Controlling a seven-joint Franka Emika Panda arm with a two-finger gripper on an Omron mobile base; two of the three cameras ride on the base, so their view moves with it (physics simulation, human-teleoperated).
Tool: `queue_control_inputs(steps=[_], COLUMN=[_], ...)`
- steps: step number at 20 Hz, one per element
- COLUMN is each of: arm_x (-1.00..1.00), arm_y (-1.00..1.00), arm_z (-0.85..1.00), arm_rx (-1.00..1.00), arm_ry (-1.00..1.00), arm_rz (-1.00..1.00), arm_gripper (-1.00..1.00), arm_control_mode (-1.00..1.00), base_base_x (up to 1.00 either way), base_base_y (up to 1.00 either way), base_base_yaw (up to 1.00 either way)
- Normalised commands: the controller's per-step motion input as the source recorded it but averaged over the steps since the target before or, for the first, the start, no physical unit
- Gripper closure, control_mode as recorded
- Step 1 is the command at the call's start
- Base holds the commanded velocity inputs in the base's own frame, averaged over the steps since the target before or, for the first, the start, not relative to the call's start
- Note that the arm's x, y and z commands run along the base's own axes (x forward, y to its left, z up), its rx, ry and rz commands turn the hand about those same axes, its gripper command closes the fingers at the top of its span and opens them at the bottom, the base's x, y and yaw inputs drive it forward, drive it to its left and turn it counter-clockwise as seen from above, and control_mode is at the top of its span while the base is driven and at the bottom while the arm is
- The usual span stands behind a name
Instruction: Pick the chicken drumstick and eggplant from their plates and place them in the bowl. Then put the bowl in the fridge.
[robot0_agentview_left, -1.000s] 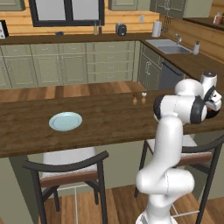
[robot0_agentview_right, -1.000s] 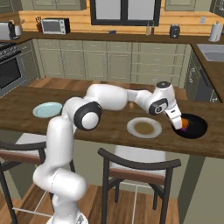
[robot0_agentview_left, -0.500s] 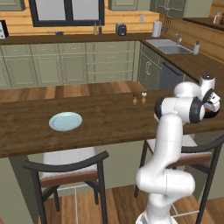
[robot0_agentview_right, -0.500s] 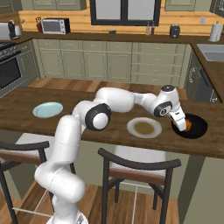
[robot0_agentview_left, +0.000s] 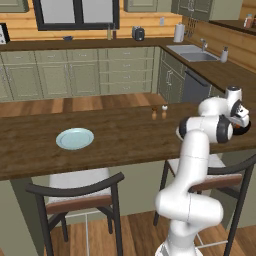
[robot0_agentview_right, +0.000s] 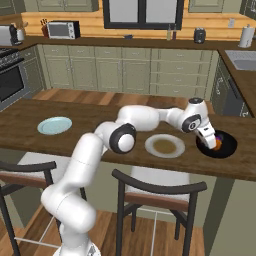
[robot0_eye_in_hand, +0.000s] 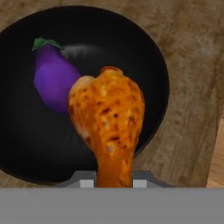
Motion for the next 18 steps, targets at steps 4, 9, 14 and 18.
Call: queue_control_inputs(steps=[4,9,14,18], arm_x=[0.06,0.0,0.0,0.01], arm_y=[-0.06,-0.02,0.0,-0.04], arm_z=[-0.27,-0.08,-0.08,-0.03], arm_rx=[0.0,0.0,0.0,0.0], arm_ry=[0.04,0.0,0.0,0.0], arm_rz=[0.0,0.0,0.0,0.0], arm_gripper=[1.0,1.0,-1.0,-1.0], arm_control_mode=[-1.0,-1.0,-1.0,-1.0], base_base_x=[0.0,0.0,0.0,0.0], base_base_y=[0.0,0.0,0.0,0.0], base_base_yaw=[0.0,0.0,0.0,0.0])
